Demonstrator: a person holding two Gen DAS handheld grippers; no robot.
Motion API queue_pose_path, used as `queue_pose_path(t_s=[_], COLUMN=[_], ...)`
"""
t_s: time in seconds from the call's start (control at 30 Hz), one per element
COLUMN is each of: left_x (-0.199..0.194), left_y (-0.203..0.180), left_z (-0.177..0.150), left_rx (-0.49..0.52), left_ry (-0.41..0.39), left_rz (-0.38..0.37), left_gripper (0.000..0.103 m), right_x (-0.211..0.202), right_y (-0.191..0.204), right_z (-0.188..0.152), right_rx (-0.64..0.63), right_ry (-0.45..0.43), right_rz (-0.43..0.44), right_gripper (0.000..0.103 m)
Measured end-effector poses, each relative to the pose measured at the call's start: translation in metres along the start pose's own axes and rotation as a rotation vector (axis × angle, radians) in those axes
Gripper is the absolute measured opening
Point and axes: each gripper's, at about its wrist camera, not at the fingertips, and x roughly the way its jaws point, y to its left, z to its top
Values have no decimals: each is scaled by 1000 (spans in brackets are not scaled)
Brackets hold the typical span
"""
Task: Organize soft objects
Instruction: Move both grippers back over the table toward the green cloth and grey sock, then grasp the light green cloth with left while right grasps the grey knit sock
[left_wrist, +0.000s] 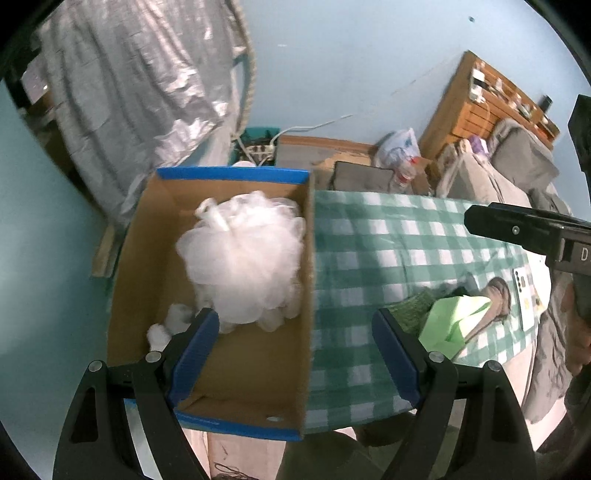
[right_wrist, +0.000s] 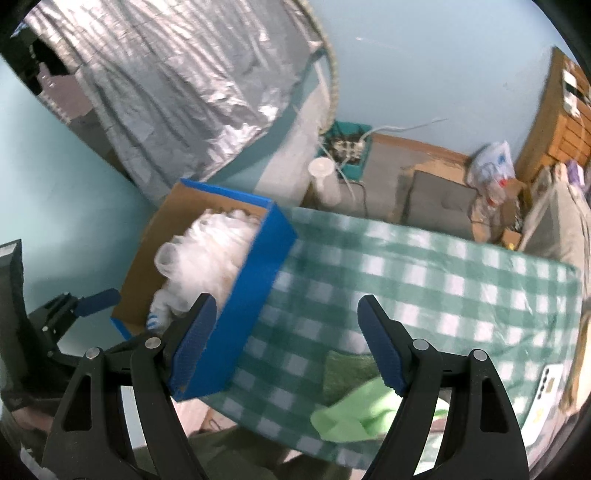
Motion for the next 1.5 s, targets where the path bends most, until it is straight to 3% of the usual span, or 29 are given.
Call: queue_pose_path(t_s=[0.47, 1.03, 1.5], left_x=[26, 72, 107], left_y=[-70, -155, -197], left_z=[0, -29, -50], left_rx=[168, 395, 433], left_ry=[55, 156, 224], left_rz=[-69, -112, -187], left_gripper=[86, 86, 86], right_x=[-26, -36, -20], right_y=[-70, -140, -181], right_z=[-42, -103, -146], right_rx=[146, 335, 433], right_ry=[15, 55, 115], right_rz=[-86, -149, -173], right_gripper=[80, 80, 80])
